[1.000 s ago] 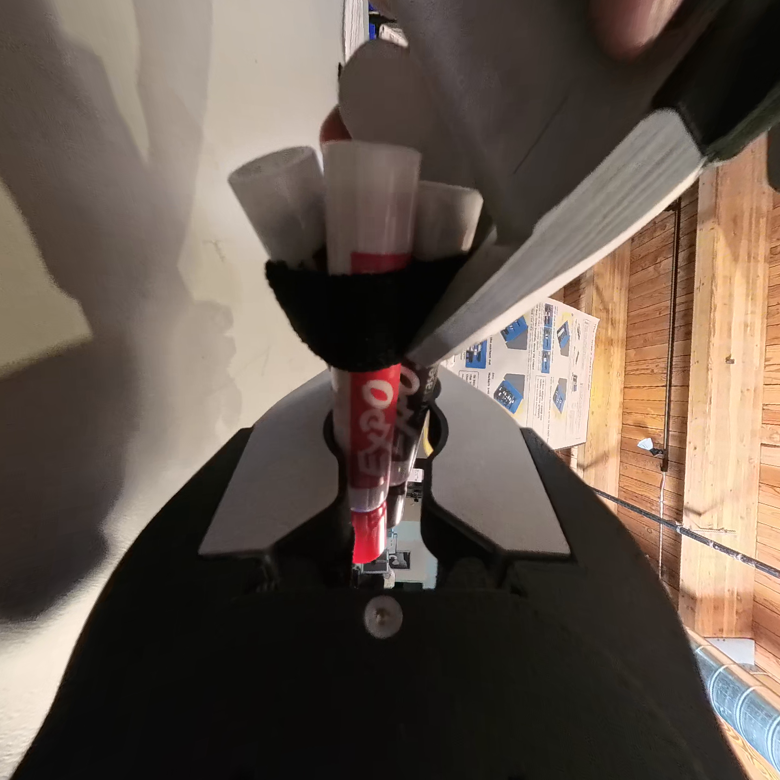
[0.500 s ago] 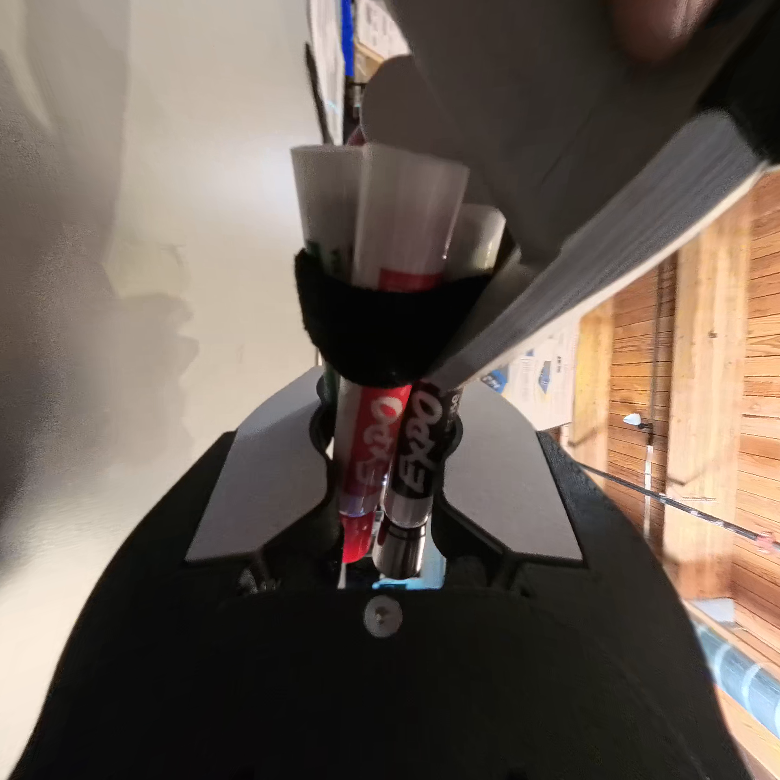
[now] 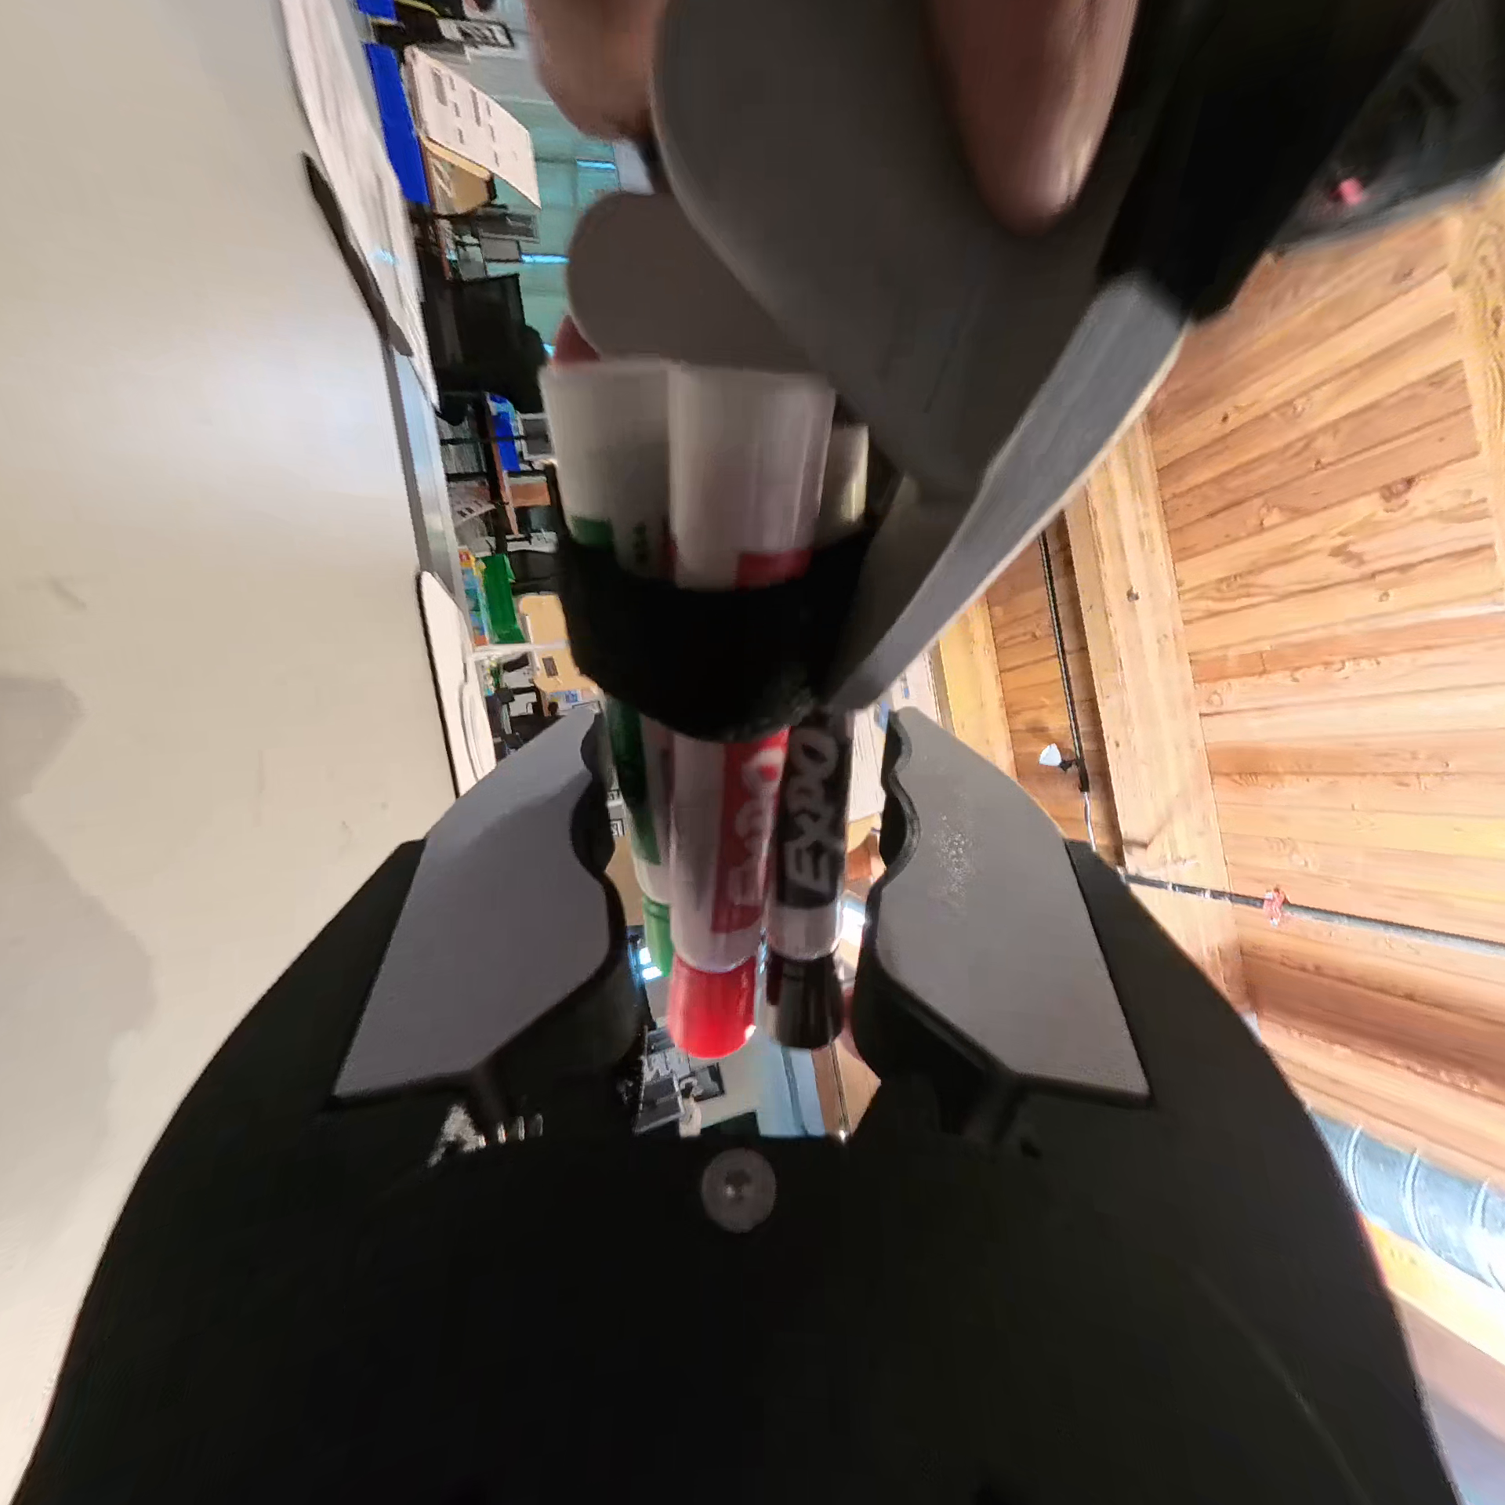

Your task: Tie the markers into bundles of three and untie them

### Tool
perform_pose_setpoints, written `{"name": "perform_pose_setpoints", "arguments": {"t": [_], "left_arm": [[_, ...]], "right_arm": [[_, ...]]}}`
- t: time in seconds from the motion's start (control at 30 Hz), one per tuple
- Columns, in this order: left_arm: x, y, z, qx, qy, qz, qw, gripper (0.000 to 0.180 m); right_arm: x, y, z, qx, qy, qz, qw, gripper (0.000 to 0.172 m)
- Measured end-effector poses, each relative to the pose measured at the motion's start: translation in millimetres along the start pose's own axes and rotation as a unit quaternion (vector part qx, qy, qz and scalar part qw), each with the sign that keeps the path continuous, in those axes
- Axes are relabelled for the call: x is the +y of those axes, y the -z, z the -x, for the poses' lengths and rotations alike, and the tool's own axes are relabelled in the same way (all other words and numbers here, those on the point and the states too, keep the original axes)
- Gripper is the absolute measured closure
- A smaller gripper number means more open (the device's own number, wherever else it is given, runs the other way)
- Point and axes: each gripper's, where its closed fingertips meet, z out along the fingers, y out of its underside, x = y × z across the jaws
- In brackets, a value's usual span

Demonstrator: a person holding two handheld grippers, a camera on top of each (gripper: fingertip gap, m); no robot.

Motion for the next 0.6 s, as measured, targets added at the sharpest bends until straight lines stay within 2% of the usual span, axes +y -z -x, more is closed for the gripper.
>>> {"name": "perform_pose_setpoints", "arguments": {"t": [0.03, 0.3, 0.6], "left_arm": [[-1.1, 1.2, -1.2, 0.007, 0.014, -0.01, 1.0, 0.157], [-3.4, -2.3, -11.2, 0.074, 0.134, -0.059, 0.986, 0.157], [-4.0, -13.3, -16.9, 0.123, 0.198, -0.057, 0.971, 0.158]], "right_arm": [[2.3, 0.4, 0.0, 0.002, -0.001, 0.003, 1.0, 0.107], [6.1, 5.6, -5.2, 0.024, 0.009, 0.002, 1.0, 0.107], [6.8, 8.8, -4.4, 0.025, 0.027, 0.0, 0.999, 0.127]]}}
